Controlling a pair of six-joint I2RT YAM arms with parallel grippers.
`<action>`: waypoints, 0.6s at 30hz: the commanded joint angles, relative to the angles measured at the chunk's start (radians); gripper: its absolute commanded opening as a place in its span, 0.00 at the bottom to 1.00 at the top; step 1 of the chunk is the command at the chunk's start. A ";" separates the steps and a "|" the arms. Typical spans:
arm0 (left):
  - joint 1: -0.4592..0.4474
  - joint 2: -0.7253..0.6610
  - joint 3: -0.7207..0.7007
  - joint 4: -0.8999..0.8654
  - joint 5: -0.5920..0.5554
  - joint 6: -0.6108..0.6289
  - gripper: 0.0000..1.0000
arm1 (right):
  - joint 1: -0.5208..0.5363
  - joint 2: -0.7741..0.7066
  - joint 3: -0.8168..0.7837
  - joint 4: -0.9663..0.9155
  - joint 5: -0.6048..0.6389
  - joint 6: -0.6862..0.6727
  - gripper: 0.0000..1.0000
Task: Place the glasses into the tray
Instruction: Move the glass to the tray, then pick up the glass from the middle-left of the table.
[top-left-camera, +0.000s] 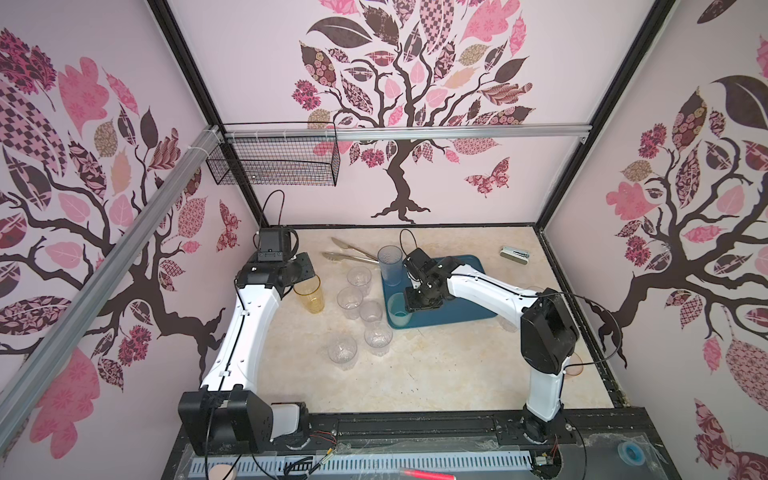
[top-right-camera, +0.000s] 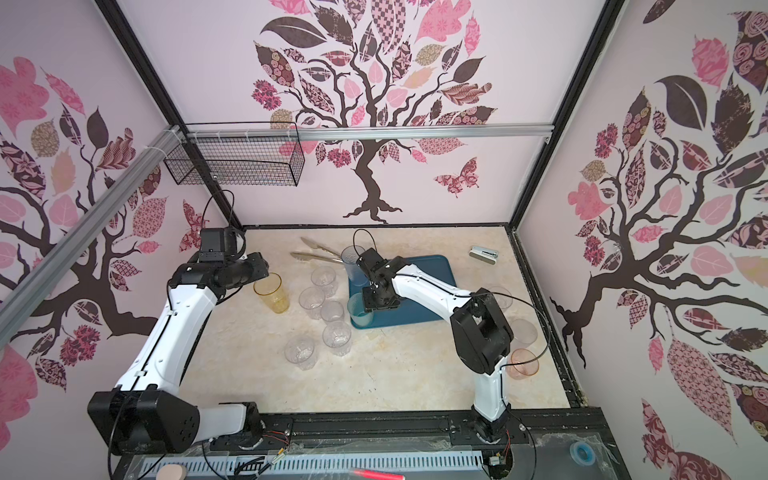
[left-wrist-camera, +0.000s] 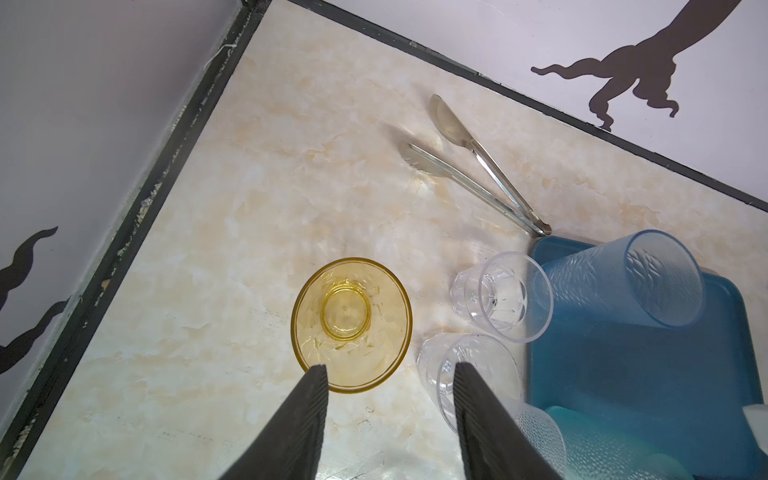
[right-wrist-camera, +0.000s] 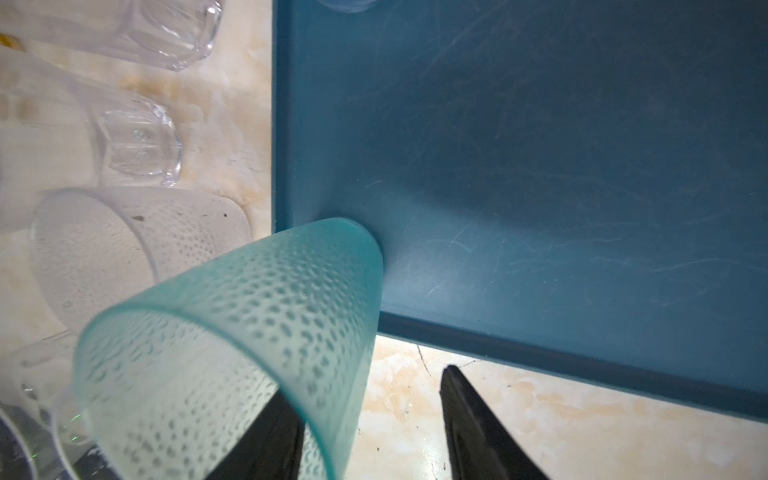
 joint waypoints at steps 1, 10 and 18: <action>0.051 -0.018 -0.012 -0.022 -0.001 -0.015 0.56 | 0.004 -0.005 0.107 -0.054 -0.001 -0.016 0.57; 0.114 -0.064 -0.068 -0.043 -0.072 -0.005 0.61 | 0.000 -0.061 0.151 -0.032 0.024 -0.058 0.62; 0.116 0.041 -0.099 0.017 -0.028 0.004 0.55 | -0.002 -0.171 0.008 0.036 0.054 -0.038 0.62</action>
